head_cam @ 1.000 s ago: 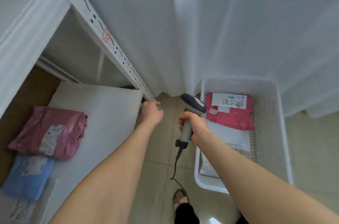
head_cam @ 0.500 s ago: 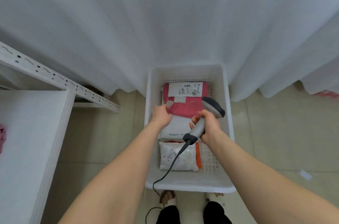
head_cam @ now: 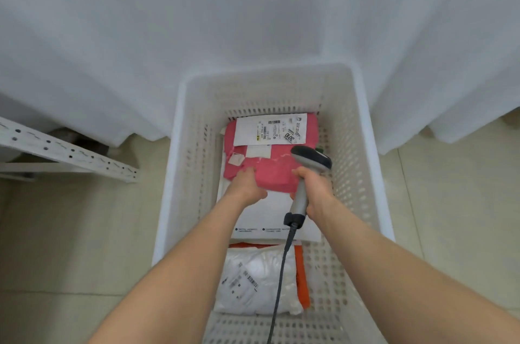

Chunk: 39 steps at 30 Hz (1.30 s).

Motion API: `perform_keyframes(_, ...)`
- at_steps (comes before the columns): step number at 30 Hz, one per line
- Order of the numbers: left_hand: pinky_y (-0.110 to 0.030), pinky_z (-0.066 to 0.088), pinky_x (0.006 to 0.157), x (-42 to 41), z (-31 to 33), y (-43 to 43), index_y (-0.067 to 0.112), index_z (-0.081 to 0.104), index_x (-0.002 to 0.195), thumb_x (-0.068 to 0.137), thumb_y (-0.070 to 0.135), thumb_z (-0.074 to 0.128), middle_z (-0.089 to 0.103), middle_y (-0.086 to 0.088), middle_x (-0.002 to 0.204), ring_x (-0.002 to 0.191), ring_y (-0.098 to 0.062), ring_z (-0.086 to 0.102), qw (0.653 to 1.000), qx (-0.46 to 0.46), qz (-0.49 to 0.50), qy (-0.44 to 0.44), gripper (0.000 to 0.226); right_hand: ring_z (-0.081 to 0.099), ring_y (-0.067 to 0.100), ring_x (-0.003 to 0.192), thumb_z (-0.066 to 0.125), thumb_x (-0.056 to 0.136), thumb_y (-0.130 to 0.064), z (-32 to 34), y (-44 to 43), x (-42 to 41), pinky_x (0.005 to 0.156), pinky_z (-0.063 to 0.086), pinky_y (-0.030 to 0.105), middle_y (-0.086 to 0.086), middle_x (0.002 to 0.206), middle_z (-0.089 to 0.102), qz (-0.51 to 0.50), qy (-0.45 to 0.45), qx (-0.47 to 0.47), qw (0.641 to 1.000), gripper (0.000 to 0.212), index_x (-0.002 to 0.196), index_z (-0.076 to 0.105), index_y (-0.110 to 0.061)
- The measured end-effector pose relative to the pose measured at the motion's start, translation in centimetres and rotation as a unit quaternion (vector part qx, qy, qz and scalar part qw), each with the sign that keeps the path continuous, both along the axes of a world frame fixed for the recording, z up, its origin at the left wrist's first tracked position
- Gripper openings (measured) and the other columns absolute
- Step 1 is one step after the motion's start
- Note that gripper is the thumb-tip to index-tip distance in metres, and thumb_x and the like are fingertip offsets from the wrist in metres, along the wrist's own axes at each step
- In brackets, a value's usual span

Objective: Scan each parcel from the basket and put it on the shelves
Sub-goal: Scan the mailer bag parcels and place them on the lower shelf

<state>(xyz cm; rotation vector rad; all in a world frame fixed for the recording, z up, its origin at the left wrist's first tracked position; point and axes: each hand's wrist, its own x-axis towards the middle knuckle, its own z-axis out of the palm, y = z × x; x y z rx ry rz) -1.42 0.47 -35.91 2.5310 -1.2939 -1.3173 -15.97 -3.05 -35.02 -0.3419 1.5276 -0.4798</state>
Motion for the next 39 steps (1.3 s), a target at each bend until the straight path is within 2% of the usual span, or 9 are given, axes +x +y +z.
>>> perform_keyframes(6, -0.048, 0.031, 0.112, 1.4, -8.0, -3.1, 0.014, 0.018, 0.151, 0.077, 0.04, 0.074, 0.023, -0.019, 0.152, 0.14, -0.035, 0.026, 0.998, -0.005, 0.007, -0.064, 0.097, 0.061, 0.032, 0.113, 0.08, 0.065, -0.026, -8.1, -3.2, 0.4, 0.1, 0.049, 0.047, 0.015, 0.12, 0.064, 0.055, 0.09, -0.065, 0.992, 0.064, 0.122, 0.061, -0.003)
perform_keyframes(11, -0.041, 0.043, 0.102, 3.2, -11.2, -3.0, 0.01, 0.025, 0.145, 0.08, 0.042, 0.067, 0.047, -0.013, 0.139, 0.125, -0.033, 0.048, 0.992, -0.025, 0.12, -0.026, 0.084, 0.064, 0.026, 0.09, 0.074, 0.075, -0.012, -11.4, -3.2, 0.6, 0.091, 0.055, 0.043, 0.012, 0.104, 0.068, 0.069, 0.004, -0.04, 0.997, 0.035, 0.108, 0.064, -0.005)
perform_keyframes(14, -0.034, 0.046, 0.095, 3.7, -11.2, -1.6, 0.007, 0.041, 0.138, 0.083, 0.048, 0.062, 0.051, -0.011, 0.136, 0.121, -0.03, 0.051, 0.99, -0.035, 0.131, -0.04, 0.072, 0.064, 0.027, 0.095, 0.071, 0.077, -0.011, -11.3, -2.0, 0.2, 0.093, 0.053, 0.044, 0.012, 0.103, 0.066, 0.112, 0.039, -0.029, 0.993, 0.024, 0.1, 0.063, -0.008)
perform_keyframes(16, -0.04, 0.049, 0.095, 3.8, -10.6, -0.1, 0.008, 0.048, 0.136, 0.086, 0.052, 0.059, 0.051, -0.011, 0.138, 0.119, -0.031, 0.054, 0.988, -0.016, 0.153, -0.015, 0.068, 0.063, 0.028, 0.099, 0.069, 0.078, -0.008, -10.3, -0.8, -0.6, 0.096, 0.051, 0.046, 0.012, 0.104, 0.065, 0.129, 0.056, -0.014, 0.99, 0.02, 0.096, 0.061, -0.008)
perform_keyframes(19, -0.044, 0.054, 0.089, 3.4, -8.6, 3.3, 0.007, 0.053, 0.129, 0.086, 0.056, 0.059, 0.058, -0.013, 0.126, 0.105, -0.032, 0.061, 0.975, 0.056, 0.211, 0.041, 0.066, 0.061, 0.03, 0.106, 0.07, 0.078, -0.007, -8.0, 1.3, -1.7, 0.098, 0.05, 0.048, 0.012, 0.105, 0.064, 0.154, 0.085, 0.012, 0.984, 0.019, 0.093, 0.059, -0.009)
perform_keyframes(25, -0.039, 0.044, 0.103, 1.9, -2.9, 8.3, 0.01, 0.056, 0.129, 0.083, 0.052, 0.065, 0.058, -0.011, 0.129, 0.117, -0.029, 0.056, 0.95, 0.076, 0.291, 0.088, 0.063, 0.061, 0.036, 0.108, 0.069, 0.077, -0.006, -2.6, 5.3, -2.6, 0.096, 0.051, 0.049, 0.02, 0.113, 0.064, 0.201, 0.116, 0.066, 0.97, 0.038, 0.114, 0.06, -0.001)
perform_keyframes(30, -0.04, 0.048, 0.1, 0.5, 3.3, 10.6, 0.006, 0.055, 0.127, 0.082, 0.029, 0.075, 0.063, -0.013, 0.122, 0.111, -0.029, 0.061, 0.88, 0.074, 0.422, 0.205, 0.054, 0.064, 0.031, 0.083, 0.068, 0.07, -0.001, 2.8, 8.0, -3.1, 0.084, 0.056, 0.046, 0.017, 0.085, 0.065, 0.191, 0.132, 0.052, 0.971, 0.021, 0.09, 0.064, -0.005)
perform_keyframes(36, -0.03, 0.049, 0.059, 0.4, 12.0, 12.0, 0.012, 0.059, 0.109, 0.091, 0.018, 0.064, 0.064, -0.005, 0.084, 0.07, -0.019, 0.06, 0.836, 0.084, 0.465, 0.278, 0.02, 0.057, 0.027, 0.083, 0.067, 0.072, -0.001, 10.7, 9.1, -3.1, 0.08, 0.051, 0.041, 0.011, 0.08, 0.059, 0.175, 0.12, 0.035, 0.977, 0.011, 0.076, 0.059, -0.008)
perform_keyframes(39, -0.029, 0.05, 0.057, 1.0, 16.4, 12.4, 0.012, 0.062, 0.095, 0.088, 0.017, 0.066, 0.067, -0.004, 0.079, 0.067, -0.019, 0.061, 0.838, 0.08, 0.463, 0.277, 0.009, 0.056, 0.027, 0.082, 0.067, 0.073, 0.001, 14.4, 10.0, -3.2, 0.076, 0.048, 0.038, 0.009, 0.076, 0.057, 0.153, 0.106, 0.031, 0.982, 0.012, 0.076, 0.059, -0.009)
